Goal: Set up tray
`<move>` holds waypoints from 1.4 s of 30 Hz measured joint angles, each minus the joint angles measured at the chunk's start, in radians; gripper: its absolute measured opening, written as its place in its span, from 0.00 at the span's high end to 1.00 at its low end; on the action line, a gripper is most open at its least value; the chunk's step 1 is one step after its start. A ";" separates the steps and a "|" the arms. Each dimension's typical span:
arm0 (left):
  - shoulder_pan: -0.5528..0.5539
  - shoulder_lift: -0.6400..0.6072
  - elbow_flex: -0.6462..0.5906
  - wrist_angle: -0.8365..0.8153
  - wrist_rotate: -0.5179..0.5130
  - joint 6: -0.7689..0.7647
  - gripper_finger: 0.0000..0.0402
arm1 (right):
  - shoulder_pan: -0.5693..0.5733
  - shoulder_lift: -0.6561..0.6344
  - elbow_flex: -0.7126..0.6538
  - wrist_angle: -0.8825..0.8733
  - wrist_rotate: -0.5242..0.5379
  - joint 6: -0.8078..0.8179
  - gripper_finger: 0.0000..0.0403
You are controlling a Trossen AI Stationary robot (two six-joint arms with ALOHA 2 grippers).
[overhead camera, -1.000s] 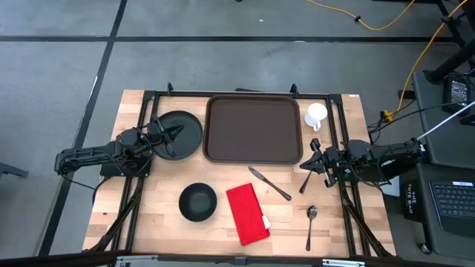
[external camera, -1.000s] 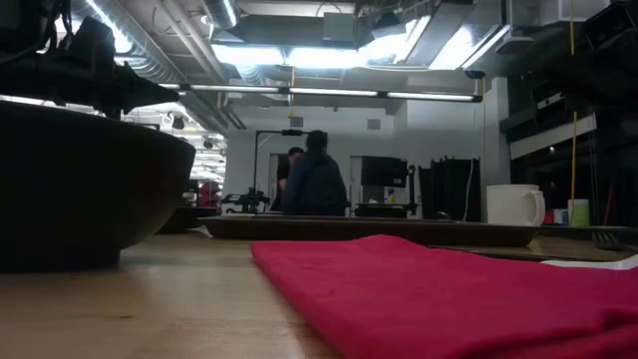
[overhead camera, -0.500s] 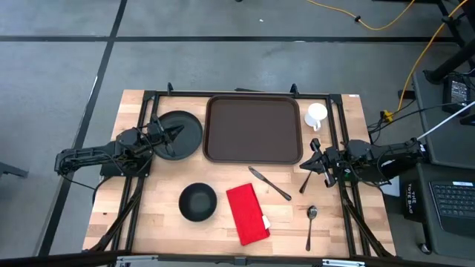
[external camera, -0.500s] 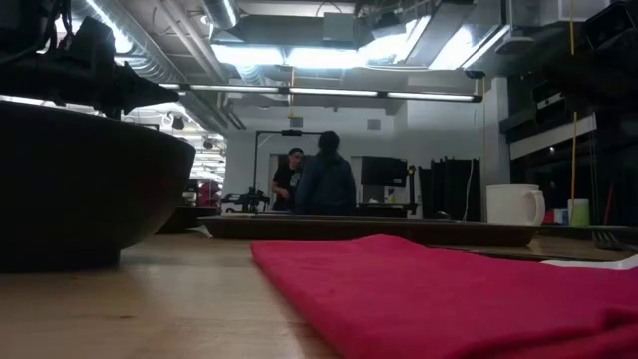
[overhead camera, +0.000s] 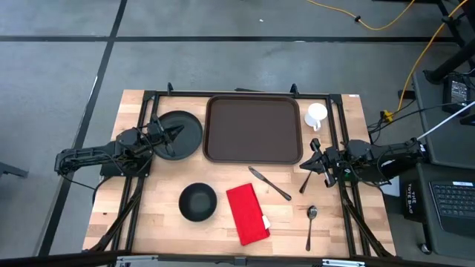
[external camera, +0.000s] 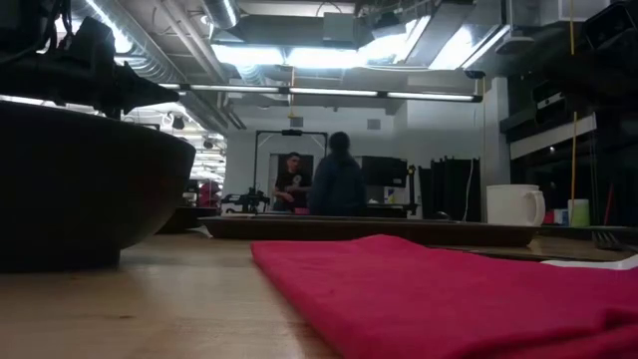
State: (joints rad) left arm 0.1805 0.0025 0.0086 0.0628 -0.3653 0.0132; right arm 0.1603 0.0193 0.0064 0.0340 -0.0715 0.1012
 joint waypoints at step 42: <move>0.000 0.000 0.000 0.000 0.001 -0.025 0.97 | 0.000 0.000 0.000 0.046 0.245 0.002 0.94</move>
State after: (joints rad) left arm 0.1805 0.0025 0.0088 0.0628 -0.3643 -0.0114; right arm 0.1600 0.0196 0.0065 0.0796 0.1736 0.1030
